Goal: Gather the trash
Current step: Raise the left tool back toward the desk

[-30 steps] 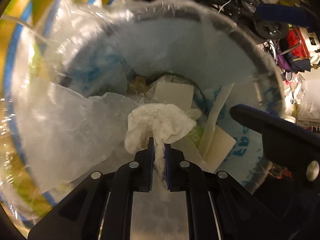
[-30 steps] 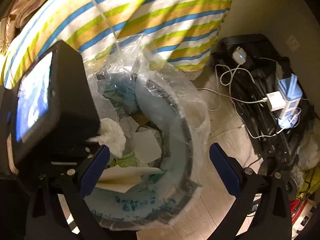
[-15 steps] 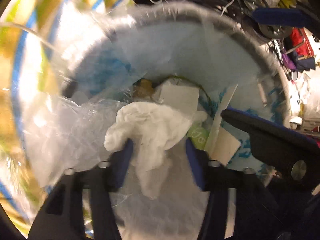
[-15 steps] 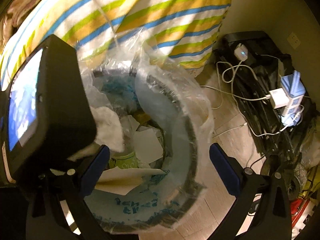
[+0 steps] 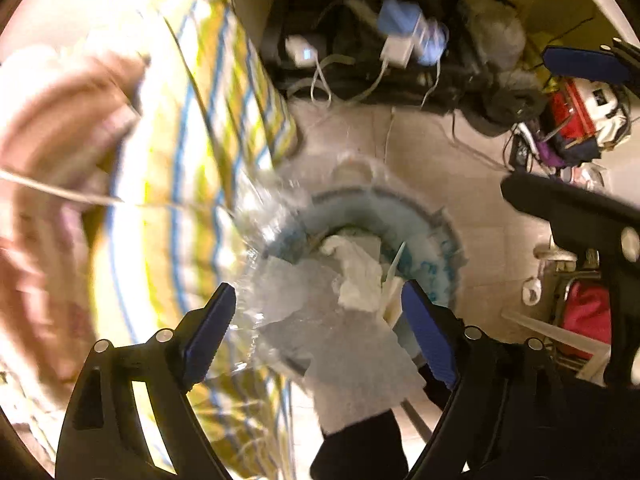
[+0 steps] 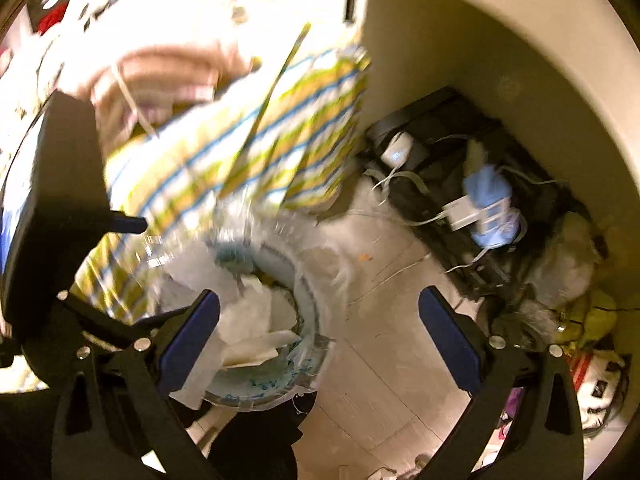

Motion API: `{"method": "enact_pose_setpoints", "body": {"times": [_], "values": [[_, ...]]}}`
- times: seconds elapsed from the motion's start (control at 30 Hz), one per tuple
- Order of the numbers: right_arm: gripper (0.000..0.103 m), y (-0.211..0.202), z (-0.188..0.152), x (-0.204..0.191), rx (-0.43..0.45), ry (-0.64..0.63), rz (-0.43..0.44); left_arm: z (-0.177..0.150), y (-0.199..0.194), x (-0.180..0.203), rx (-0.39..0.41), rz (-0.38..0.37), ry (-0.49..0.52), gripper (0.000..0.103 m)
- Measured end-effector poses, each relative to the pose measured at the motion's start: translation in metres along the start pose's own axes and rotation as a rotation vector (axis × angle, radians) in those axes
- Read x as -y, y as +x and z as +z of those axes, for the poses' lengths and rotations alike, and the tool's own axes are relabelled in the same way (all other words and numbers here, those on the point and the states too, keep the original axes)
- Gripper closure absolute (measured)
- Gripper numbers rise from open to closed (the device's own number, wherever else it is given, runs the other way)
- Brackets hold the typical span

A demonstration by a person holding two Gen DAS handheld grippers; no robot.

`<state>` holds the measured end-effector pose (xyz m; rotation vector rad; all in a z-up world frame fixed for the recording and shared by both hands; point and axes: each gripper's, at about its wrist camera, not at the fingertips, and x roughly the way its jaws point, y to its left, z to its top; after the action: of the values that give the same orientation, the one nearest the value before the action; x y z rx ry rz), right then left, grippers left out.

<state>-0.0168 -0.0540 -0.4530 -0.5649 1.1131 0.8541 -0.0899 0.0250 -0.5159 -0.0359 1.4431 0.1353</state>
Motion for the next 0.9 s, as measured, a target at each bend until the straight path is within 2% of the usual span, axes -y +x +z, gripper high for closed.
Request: {"method": "enact_pose_setpoints", "body": {"times": [0.23, 0.37, 0.47, 0.63, 0.9], "values": [[0.006, -0.099, 0.035, 0.016, 0.128, 0.126, -0.062, 0.026, -0.119, 0.003, 0.138, 0.013, 0.011, 0.014], [0.006, -0.151, 0.054, 0.026, 0.216, 0.186, -0.116, 0.039, -0.174, 0.005, 0.222, 0.028, 0.046, 0.009], [0.006, -0.184, 0.064, 0.033, 0.267, 0.213, -0.154, 0.052, -0.216, 0.007, 0.3, 0.069, 0.086, 0.008], [0.006, -0.242, 0.076, 0.041, 0.319, 0.259, -0.251, 0.069, -0.266, 0.009, 0.407, 0.064, 0.111, 0.006], [0.006, -0.309, 0.08, 0.056, 0.398, 0.379, -0.317, 0.098, -0.336, 0.005, 0.543, 0.006, 0.117, 0.006]]}}
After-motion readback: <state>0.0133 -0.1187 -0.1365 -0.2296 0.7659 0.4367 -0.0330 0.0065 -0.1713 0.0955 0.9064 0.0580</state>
